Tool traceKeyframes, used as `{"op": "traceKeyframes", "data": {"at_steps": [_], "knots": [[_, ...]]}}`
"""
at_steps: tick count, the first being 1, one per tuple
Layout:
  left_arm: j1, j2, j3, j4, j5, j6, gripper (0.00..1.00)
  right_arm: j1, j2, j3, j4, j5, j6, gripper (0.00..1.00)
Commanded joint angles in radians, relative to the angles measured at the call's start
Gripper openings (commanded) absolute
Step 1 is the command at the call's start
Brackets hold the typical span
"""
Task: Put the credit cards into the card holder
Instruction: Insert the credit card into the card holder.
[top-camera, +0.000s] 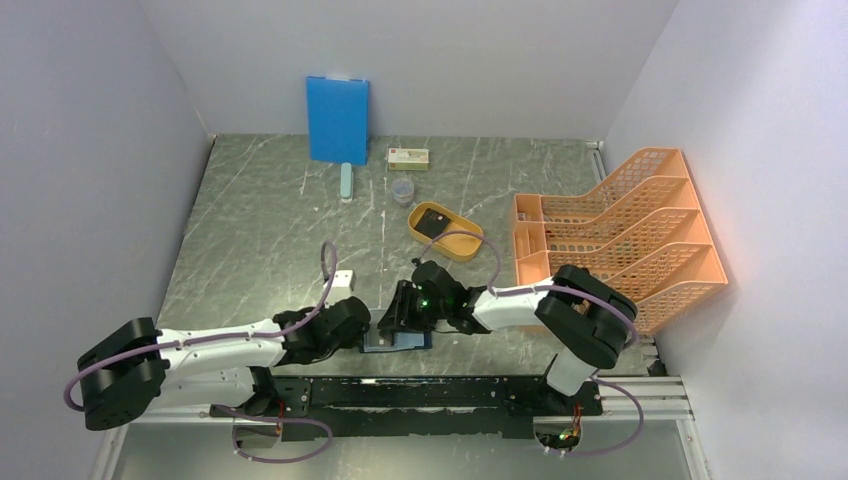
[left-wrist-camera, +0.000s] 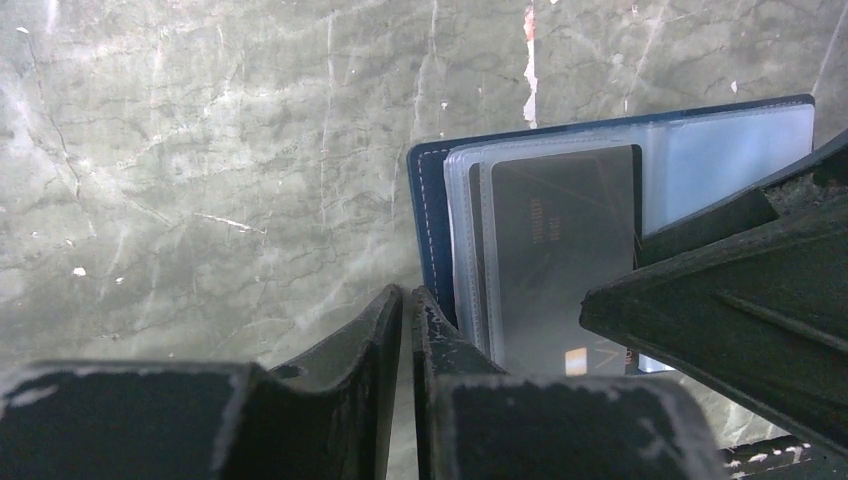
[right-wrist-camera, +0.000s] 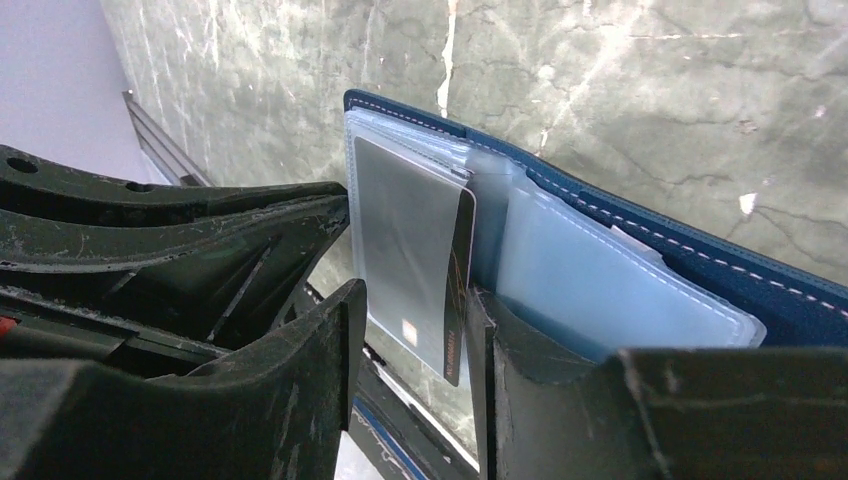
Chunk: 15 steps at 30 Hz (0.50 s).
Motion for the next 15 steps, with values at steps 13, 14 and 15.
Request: {"op": "traceKeyframes", "data": {"at_steps": [13, 14, 15], "knots": [[0.000, -0.103, -0.029, -0.072, 0.015, -0.018, 0.17, 0.043, -0.044, 0.102, -0.192, 0.107, -0.093, 0.47], [0.000, -0.111, -0.026, -0.081, 0.011, -0.018, 0.17, 0.043, -0.049, 0.105, -0.202, 0.110, -0.096, 0.48], [0.000, -0.120, -0.023, -0.090, 0.008, -0.019, 0.17, 0.044, -0.055, 0.108, -0.212, 0.113, -0.099, 0.49]]}}
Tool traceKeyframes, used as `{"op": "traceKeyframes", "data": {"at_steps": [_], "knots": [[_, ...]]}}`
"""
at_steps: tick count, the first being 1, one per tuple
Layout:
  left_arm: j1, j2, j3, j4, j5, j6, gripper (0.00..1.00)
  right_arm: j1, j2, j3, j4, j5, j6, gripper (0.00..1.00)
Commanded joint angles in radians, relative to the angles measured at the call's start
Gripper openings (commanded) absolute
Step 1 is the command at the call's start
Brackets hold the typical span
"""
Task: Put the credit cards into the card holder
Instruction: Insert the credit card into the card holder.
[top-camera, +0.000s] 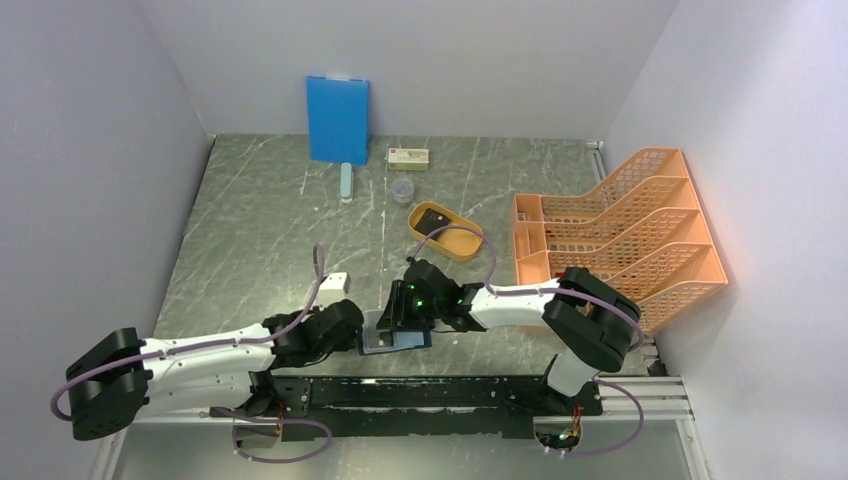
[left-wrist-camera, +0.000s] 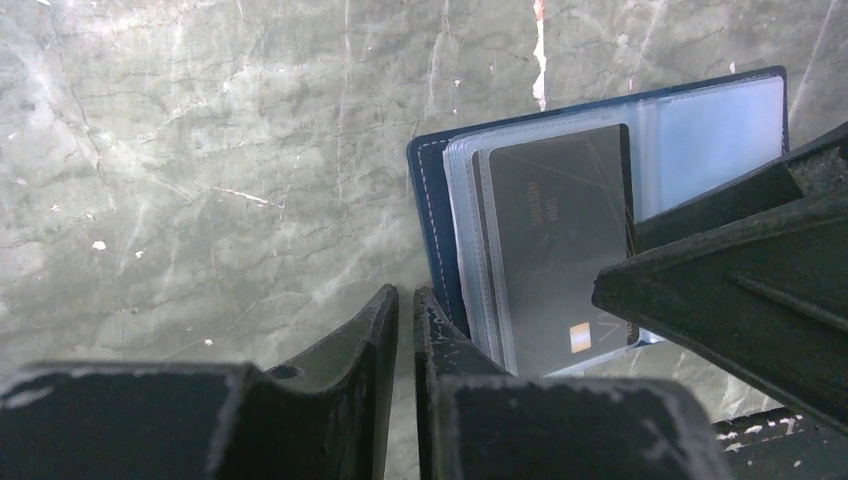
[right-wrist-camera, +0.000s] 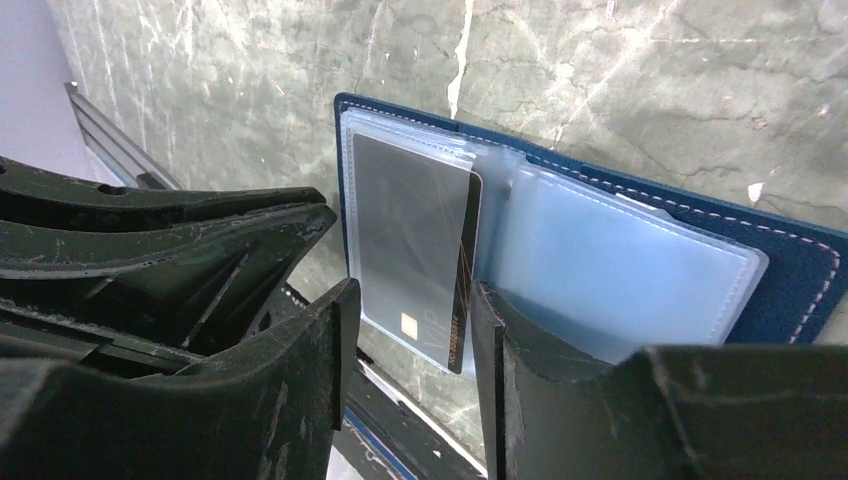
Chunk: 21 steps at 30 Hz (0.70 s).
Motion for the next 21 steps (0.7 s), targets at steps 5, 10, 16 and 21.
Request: {"op": "traceKeyframes", "data": {"at_steps": [5, 10, 16, 21], "knots": [[-0.001, -0.067, 0.016, -0.083, -0.011, -0.017, 0.18, 0.006, -0.069, 0.039, -0.096, 0.059, -0.045, 0.49], [-0.001, -0.082, 0.016, -0.101, -0.023, -0.027, 0.18, 0.007, -0.086, 0.037, -0.126, 0.084, -0.050, 0.48], [0.001, -0.057, 0.003, -0.087, -0.025, -0.041, 0.17, 0.007, -0.052, 0.048, -0.137, 0.101, -0.059, 0.38], [0.000, -0.033, -0.001, -0.072, -0.015, -0.045, 0.16, 0.006, -0.042, 0.061, -0.180, 0.153, -0.069, 0.24]]}}
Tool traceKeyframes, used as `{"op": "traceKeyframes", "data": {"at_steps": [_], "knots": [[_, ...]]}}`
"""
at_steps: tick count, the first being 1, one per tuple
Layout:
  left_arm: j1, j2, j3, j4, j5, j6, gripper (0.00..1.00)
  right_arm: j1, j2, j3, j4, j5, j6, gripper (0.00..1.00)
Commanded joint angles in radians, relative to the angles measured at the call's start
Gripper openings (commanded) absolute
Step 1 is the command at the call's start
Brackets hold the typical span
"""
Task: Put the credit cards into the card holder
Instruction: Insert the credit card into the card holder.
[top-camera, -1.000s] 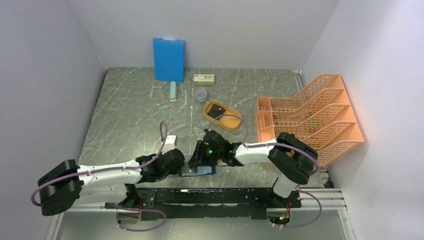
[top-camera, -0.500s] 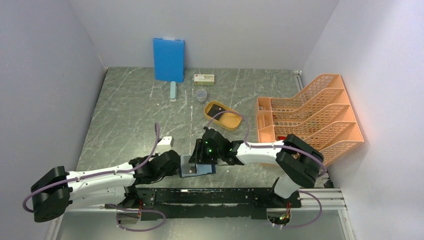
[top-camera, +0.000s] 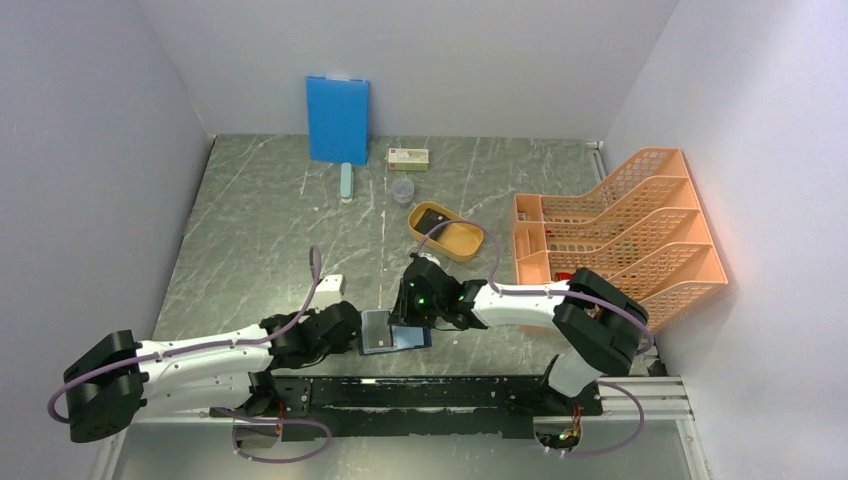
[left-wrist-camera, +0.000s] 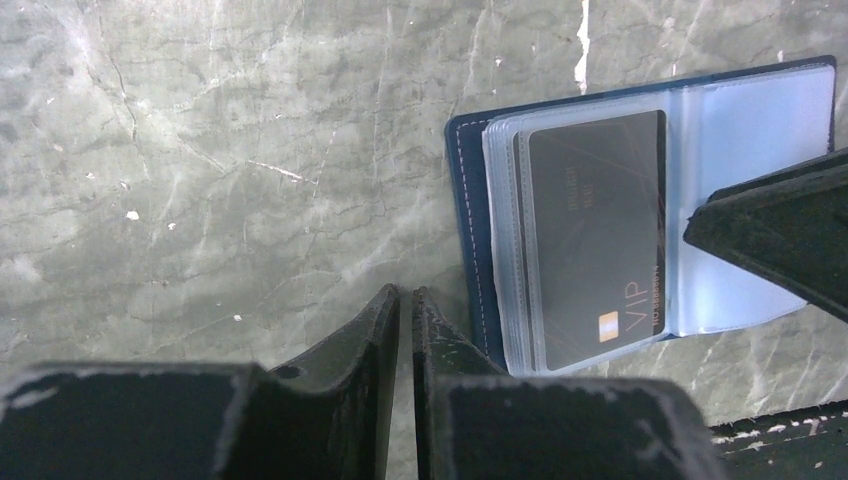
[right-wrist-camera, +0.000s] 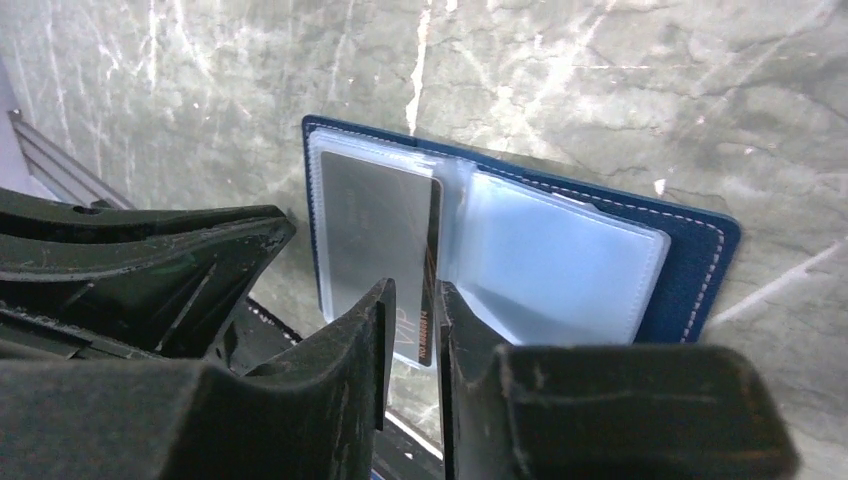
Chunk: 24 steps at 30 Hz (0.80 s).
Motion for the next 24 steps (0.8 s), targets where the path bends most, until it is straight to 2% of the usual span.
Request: {"op": "traceKeyframes", "data": {"at_steps": [1, 10, 24], "knots": [[0.000, 0.011, -0.004, 0.011, -0.011, -0.012, 0.16, 0.006, 0.010, 0.030, -0.063, 0.067, -0.025, 0.22], [0.001, 0.024, -0.013, 0.039, 0.001, -0.006, 0.15, 0.007, 0.042, 0.043, -0.082, 0.078, -0.054, 0.12], [0.001, 0.054, -0.020, 0.082, 0.034, 0.004, 0.13, 0.030, 0.090, 0.081, -0.079, 0.055, -0.071, 0.04]]}}
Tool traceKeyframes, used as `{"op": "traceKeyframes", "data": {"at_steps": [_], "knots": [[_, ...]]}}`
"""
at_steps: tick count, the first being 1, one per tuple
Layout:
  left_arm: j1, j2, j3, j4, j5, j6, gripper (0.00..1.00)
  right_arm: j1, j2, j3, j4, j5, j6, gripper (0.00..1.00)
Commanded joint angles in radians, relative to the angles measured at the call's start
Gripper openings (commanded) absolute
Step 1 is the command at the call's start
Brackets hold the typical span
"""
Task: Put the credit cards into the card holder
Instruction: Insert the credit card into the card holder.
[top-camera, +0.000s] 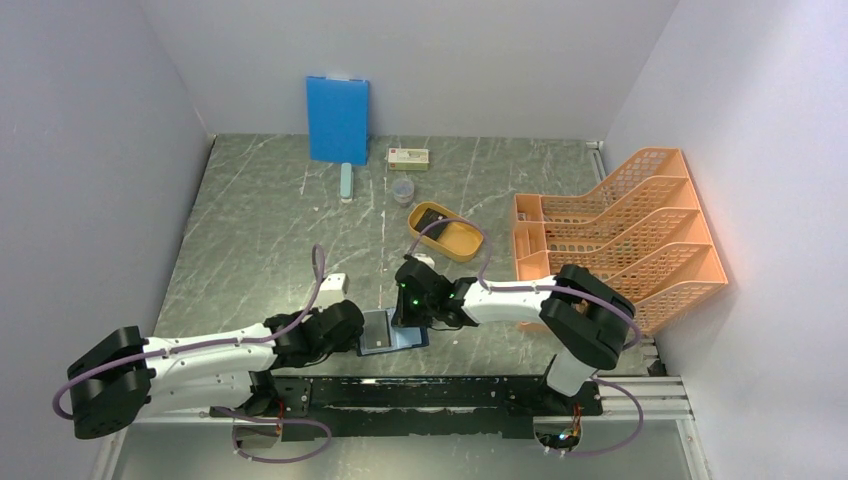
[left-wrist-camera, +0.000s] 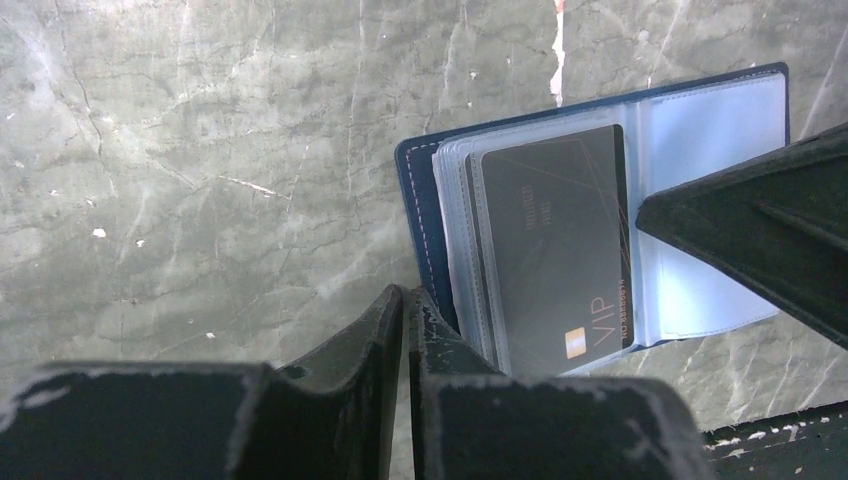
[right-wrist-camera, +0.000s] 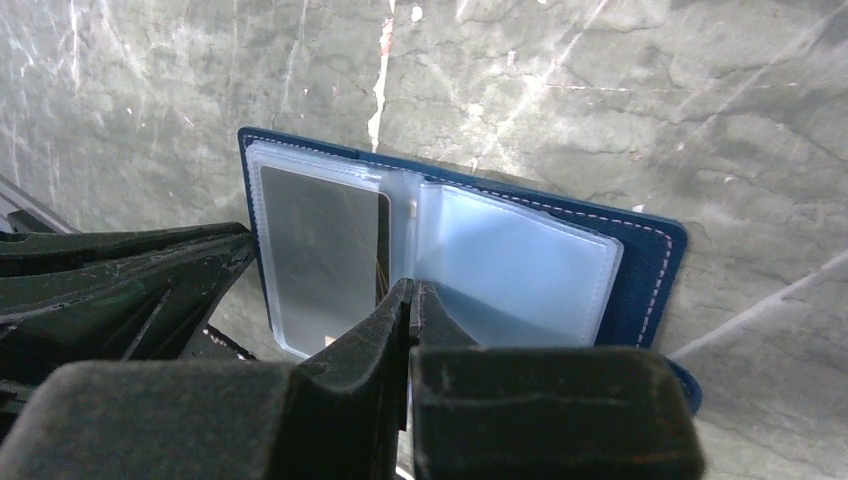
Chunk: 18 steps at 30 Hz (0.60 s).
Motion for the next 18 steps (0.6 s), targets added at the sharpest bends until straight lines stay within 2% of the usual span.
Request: {"op": "traceKeyframes", "data": {"at_steps": [1, 7, 18], "knots": [[0.002, 0.016, -0.017, 0.023, 0.030, 0.007, 0.13, 0.020, 0.021, 0.029, -0.016, 0.002, -0.014, 0.04], [0.001, 0.021, -0.011, 0.012, 0.024, 0.010, 0.13, 0.027, -0.005, 0.031, -0.049, 0.059, -0.016, 0.04], [0.002, 0.020, -0.013, 0.020, 0.029, 0.018, 0.12, 0.031, 0.043, 0.059, -0.068, 0.038, -0.033, 0.03]]}}
